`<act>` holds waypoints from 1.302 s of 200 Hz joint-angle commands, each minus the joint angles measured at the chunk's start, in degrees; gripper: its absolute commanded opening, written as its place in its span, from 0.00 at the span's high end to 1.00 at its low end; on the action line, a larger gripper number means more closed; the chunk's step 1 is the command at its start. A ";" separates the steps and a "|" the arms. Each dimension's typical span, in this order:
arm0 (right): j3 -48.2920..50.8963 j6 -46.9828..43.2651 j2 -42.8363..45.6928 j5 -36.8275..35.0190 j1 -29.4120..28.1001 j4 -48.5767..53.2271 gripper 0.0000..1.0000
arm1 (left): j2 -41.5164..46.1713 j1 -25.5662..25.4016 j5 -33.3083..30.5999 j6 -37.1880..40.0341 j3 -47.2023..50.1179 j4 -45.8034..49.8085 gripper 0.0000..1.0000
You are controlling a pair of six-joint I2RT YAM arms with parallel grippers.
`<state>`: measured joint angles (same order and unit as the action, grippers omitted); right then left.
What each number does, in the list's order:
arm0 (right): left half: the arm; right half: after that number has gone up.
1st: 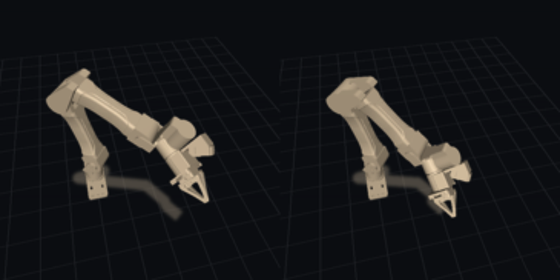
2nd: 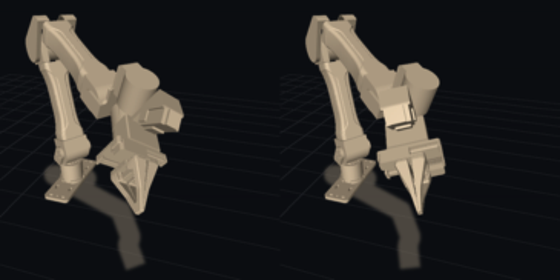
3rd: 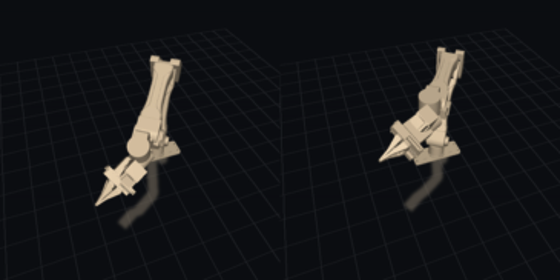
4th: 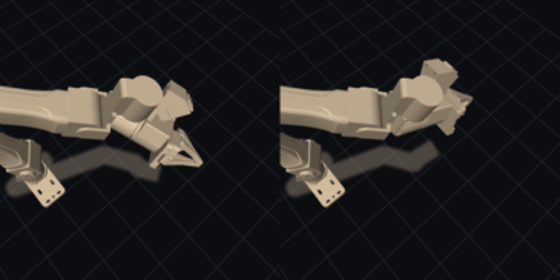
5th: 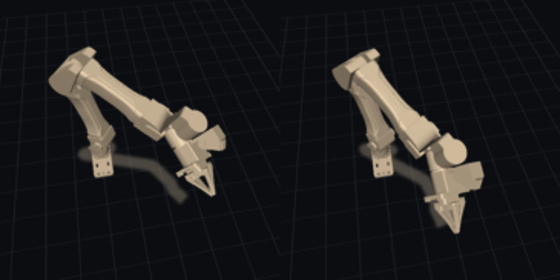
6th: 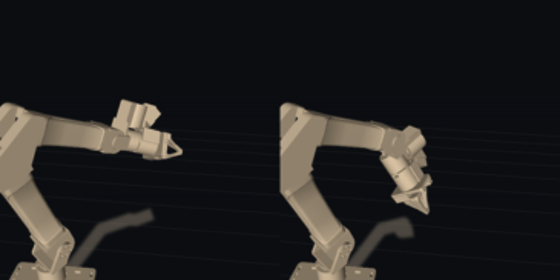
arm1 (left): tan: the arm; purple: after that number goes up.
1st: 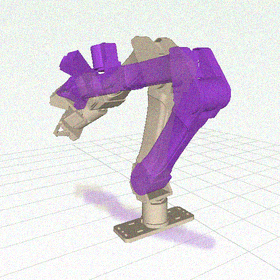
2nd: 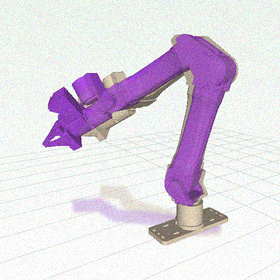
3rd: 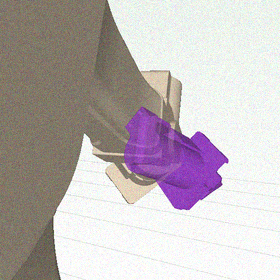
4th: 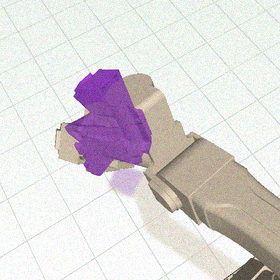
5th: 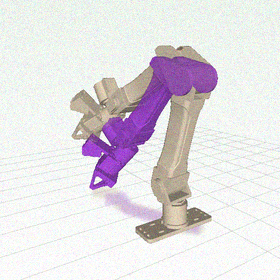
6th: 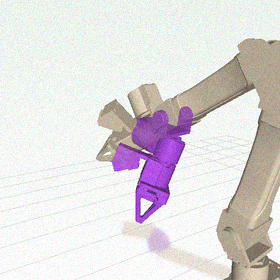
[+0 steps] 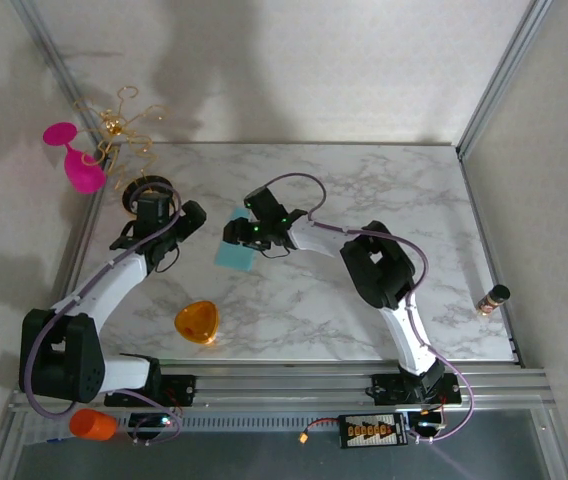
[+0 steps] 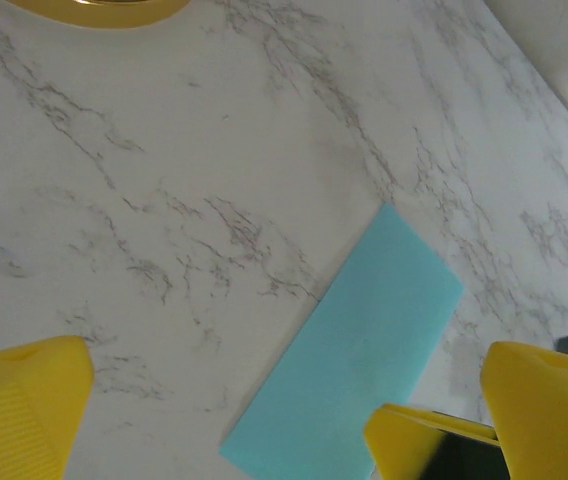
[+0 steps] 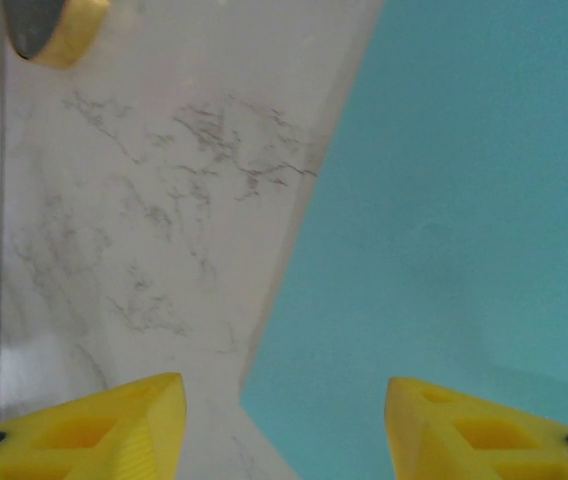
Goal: Fold a paper plane with a square sheet of paper (pick it up from the middle)
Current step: Move the paper to the center of the table.
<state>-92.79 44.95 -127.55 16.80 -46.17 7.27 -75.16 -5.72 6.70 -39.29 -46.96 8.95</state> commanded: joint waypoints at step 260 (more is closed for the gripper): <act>34.20 2.73 24.12 -9.60 12.24 -3.12 0.49 | -18.39 -22.30 20.13 -14.21 -3.80 -8.26 0.16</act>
<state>-59.33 43.88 -101.06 7.68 -34.68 5.10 -91.74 -25.85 26.22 -47.37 -49.19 1.98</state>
